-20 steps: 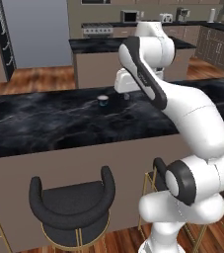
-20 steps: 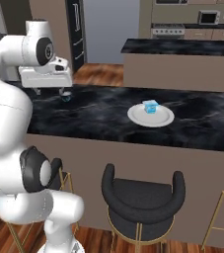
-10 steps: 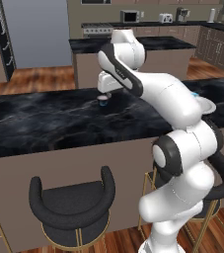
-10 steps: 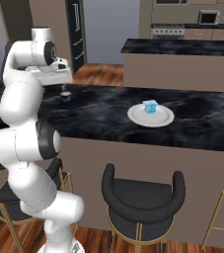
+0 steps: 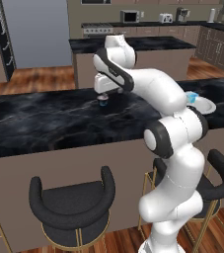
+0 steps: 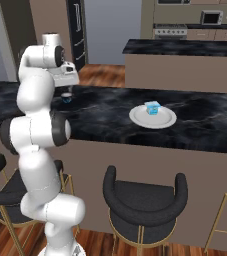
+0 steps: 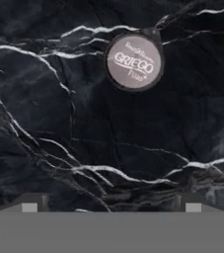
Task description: Place two yogurt containers on each plate.
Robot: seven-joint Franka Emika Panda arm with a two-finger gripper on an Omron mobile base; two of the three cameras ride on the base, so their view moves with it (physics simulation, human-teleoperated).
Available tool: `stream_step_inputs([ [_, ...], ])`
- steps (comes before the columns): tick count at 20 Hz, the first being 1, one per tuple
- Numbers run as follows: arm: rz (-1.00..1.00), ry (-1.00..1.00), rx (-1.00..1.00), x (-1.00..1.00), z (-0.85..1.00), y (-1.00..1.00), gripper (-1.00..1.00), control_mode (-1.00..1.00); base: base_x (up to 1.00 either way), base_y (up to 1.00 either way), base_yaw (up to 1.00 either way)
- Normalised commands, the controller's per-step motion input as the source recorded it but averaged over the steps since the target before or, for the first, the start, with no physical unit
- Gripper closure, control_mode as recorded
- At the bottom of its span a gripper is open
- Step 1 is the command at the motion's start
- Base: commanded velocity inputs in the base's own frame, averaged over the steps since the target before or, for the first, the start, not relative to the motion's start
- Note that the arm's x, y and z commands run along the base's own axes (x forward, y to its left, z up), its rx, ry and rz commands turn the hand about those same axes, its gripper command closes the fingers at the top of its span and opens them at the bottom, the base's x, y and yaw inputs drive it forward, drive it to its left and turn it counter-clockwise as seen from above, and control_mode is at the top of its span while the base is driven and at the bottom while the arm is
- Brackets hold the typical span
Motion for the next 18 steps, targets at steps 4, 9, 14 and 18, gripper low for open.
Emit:
stream_step_inputs([
  [4, 0.00, 0.00, 0.00, 0.41, -0.32, 0.03, -1.00, -1.00, 0.00, 0.00, 0.00],
  [9, -0.10, -0.10, 0.00, 0.28, -0.44, 0.00, -1.00, -1.00, 0.00, 0.00, 0.00],
  [14, -0.07, -0.14, 0.01, 0.26, -0.32, 0.04, -1.00, -1.00, 0.00, 0.00, 0.00],
  [18, -0.05, -0.02, 0.00, 0.34, -0.09, 0.12, -1.00, -1.00, 0.00, 0.00, 0.00],
])
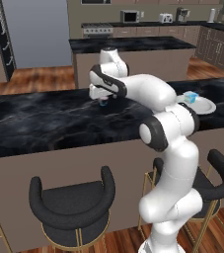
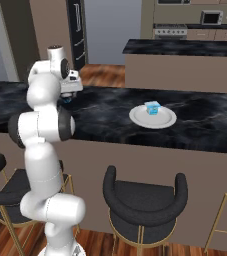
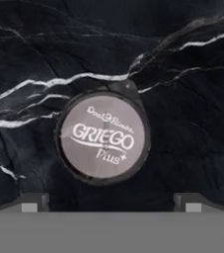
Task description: Place two yogurt containers on each plate.
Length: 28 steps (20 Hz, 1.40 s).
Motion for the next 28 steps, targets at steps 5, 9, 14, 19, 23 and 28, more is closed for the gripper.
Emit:
stream_step_inputs([
  [5, 0.00, 0.02, 0.00, 0.57, 0.00, 0.16, -1.00, -1.00, 0.00, 0.00, 0.00],
  [9, 0.00, 0.06, 0.00, 0.48, 0.00, 0.11, -1.00, -1.00, 0.00, 0.00, 0.00],
  [14, 0.00, 0.12, 0.00, 0.12, -0.10, 0.00, -1.00, -1.00, 0.00, 0.00, 0.00],
  [19, 0.00, 0.11, 0.00, 0.00, -0.14, 0.00, -1.00, -1.00, 0.00, 0.00, 0.00],
  [23, 0.00, 0.05, 0.00, -0.01, -0.02, 0.00, -1.00, -1.00, 0.00, 0.00, 0.00],
  [28, 0.00, 0.00, 0.00, -0.01, 0.00, 0.00, 1.00, -1.00, 0.00, 0.00, 0.00],
])
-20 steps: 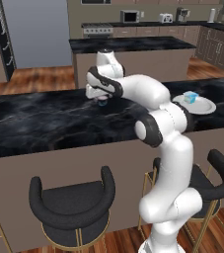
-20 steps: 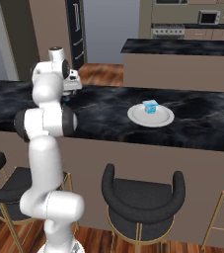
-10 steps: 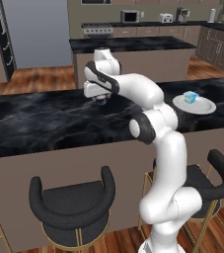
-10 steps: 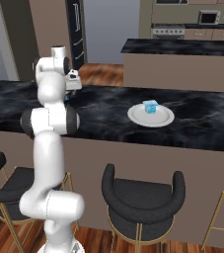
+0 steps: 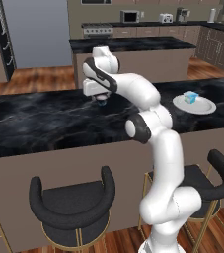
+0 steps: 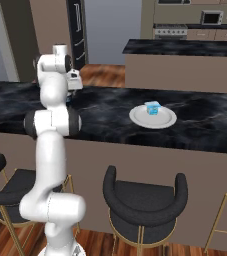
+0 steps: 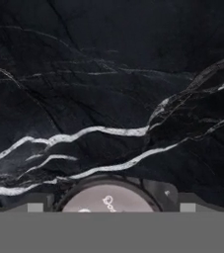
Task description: Place two yogurt containers on each plate.
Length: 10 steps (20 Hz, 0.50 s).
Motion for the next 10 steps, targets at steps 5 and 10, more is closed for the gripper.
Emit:
stream_step_inputs([
  [5, 0.00, 0.00, 0.00, 0.00, 0.00, 0.00, 1.00, -1.00, 0.00, 0.00, 0.00],
  [10, 0.00, 0.00, 0.00, 0.00, -0.06, 0.00, 1.00, -1.00, 0.00, 0.00, 0.00],
])
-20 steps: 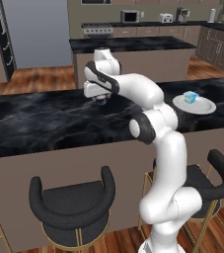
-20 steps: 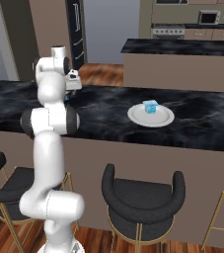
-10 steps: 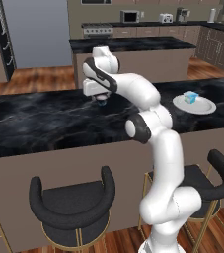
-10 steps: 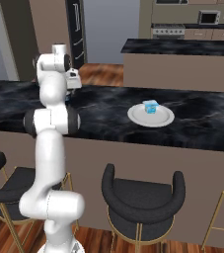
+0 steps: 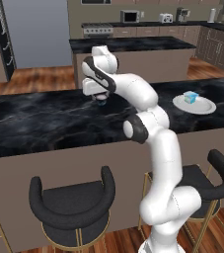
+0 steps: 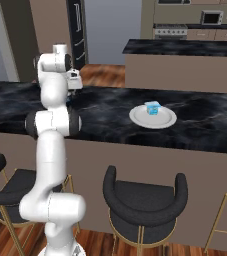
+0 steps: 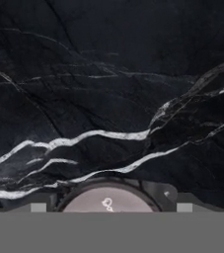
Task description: Place two yogurt containers on each plate.
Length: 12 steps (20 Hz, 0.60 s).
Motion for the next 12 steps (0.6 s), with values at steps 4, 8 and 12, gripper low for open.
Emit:
stream_step_inputs([
  [4, -0.04, -0.02, 0.00, -0.51, 0.00, -0.16, 1.00, -1.00, 0.00, 0.00, 0.00],
  [8, -0.04, -0.31, 0.05, -1.00, 0.00, -0.73, 1.00, -1.00, 0.00, 0.00, 0.00],
  [12, -0.04, -0.15, 0.00, -1.00, 0.07, -0.59, 1.00, -1.00, 0.00, 0.00, 0.00],
])
